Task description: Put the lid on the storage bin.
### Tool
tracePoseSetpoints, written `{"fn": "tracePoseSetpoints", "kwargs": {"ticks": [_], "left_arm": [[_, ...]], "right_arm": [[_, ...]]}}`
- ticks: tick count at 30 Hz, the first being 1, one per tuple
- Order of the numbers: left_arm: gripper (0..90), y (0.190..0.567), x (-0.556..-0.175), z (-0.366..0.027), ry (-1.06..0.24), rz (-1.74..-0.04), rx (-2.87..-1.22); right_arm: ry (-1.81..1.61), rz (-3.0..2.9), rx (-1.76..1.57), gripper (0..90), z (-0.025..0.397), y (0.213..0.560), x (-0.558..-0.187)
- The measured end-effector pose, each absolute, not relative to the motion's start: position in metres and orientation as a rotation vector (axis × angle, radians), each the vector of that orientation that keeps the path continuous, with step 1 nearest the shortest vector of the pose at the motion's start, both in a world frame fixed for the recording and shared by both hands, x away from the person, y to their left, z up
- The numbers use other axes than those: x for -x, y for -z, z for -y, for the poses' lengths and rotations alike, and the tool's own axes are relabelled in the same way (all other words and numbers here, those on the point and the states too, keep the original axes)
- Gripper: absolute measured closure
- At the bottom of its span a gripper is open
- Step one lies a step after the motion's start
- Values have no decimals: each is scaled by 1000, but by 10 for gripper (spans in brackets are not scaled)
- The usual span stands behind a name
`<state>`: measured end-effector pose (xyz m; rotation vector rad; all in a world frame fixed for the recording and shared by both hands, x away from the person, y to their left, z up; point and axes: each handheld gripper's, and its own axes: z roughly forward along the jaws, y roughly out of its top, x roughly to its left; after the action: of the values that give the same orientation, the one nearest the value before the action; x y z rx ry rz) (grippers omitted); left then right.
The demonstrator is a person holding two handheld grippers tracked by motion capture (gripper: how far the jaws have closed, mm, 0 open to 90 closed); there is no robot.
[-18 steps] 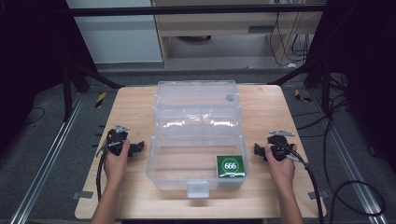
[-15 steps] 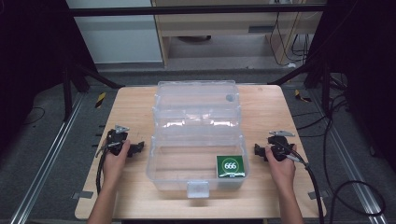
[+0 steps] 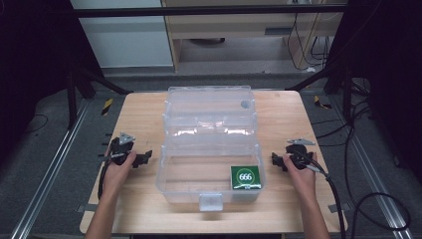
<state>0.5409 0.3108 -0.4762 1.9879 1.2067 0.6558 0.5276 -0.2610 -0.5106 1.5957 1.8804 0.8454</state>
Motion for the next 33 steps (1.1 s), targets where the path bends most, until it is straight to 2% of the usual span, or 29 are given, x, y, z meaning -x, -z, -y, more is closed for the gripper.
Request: {"fn": "tracePoseSetpoints", "kwargs": {"ticks": [1, 4, 8, 10, 12, 19, 21, 27, 33], "left_arm": [[30, 468, -537, -311, -671, -1182, -1983], [28, 440, -519, -313, -677, -1099, -1974], [27, 412, -500, -317, -651, -1045, -1995], [28, 401, -489, -316, -652, -1005, -2031], [28, 393, -478, -313, -660, -969, -2060], [25, 369, -444, -281, -633, -764, -2102], [79, 362, -435, -264, -623, -686, -2152], [64, 358, -415, -225, -574, -537, -2251], [51, 366, -413, -203, -551, -499, -2308]], "right_arm": [[-846, -1892, -1560, 35, 262, 508, -526], [-764, -1946, -1399, 71, 261, 493, -519], [-652, -1999, -1255, 134, 261, 454, -506], [-627, -2051, -1181, 196, 258, 430, -500], [-623, -2065, -1162, 205, 257, 422, -498], [-620, -2117, -994, 286, 236, 373, -494], [-634, -2140, -960, 292, 227, 361, -496], [-670, -2212, -844, 415, 205, 336, -501], [-694, -2253, -748, 517, 192, 317, -506]]}}
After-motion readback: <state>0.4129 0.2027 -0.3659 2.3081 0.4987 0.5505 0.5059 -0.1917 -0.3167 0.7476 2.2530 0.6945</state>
